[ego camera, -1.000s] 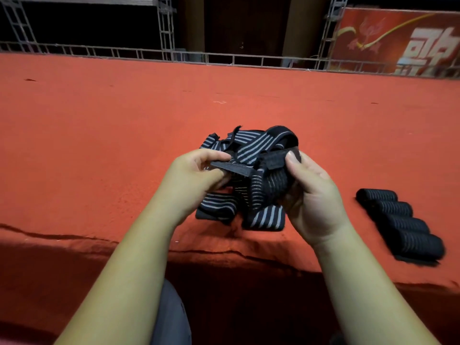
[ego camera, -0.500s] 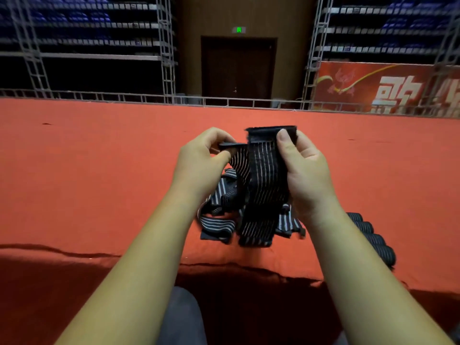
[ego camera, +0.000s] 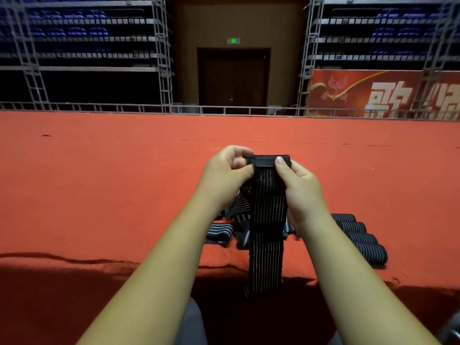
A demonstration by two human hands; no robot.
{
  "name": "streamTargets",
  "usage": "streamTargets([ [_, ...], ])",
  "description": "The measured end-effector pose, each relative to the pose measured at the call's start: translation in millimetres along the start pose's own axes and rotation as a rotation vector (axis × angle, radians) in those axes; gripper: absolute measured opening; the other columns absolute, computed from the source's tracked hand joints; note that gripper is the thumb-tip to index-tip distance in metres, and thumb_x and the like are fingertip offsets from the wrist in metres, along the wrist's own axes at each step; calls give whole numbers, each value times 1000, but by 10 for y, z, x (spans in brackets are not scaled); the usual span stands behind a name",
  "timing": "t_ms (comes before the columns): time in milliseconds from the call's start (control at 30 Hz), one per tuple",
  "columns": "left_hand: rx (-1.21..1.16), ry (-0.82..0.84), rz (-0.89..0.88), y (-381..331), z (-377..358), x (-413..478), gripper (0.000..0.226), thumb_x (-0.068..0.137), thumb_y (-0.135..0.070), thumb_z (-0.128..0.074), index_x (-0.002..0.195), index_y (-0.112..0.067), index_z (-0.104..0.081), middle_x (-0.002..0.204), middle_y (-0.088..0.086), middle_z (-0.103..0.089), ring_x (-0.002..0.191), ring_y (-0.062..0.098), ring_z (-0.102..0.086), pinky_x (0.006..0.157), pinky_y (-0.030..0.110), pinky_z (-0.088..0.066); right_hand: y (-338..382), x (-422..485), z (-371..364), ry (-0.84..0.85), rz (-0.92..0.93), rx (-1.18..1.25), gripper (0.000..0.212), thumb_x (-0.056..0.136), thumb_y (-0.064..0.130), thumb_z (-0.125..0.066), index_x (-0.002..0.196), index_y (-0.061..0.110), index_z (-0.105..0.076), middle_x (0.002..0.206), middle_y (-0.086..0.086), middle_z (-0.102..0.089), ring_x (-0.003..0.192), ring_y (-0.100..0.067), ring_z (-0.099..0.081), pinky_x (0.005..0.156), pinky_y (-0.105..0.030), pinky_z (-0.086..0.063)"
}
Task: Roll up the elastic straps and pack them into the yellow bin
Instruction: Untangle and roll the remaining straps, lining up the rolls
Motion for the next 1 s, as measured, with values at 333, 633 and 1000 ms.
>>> streamTargets([
  [333,316,210,164,1190,-68,-103,46,105,-9,-45,129,-42,-66,123,-28,-75,127,-2,-64,113,30,-46,-541,3,435,-195,-184,57,26,111,22,-61,112,3,-78,99,-17,-82,83,-26,-76,72,-35,-62],
  [633,527,198,79,1828,-319,157,45,104,-12,-62,143,-34,-64,141,-16,-59,132,7,-58,120,32,-43,-1073,93,674,-134,-361,87,28,109,19,-61,121,-1,-77,113,-25,-80,112,-46,-76,100,-54,-61],
  [1000,585,-147,164,2241,-286,460,21,109,-28,-59,111,-22,-79,98,-5,-79,91,12,-72,81,28,-47,-1317,212,695,56,-461,28,29,104,16,-64,116,-8,-76,110,-26,-80,98,-37,-78,85,-38,-60],
])
Point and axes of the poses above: each hand's wrist, its own x-axis towards the middle knuckle, its own z-axis out of the back of the hand, y = z × x, the point moved 3 cm from there along x, towards the middle knuckle
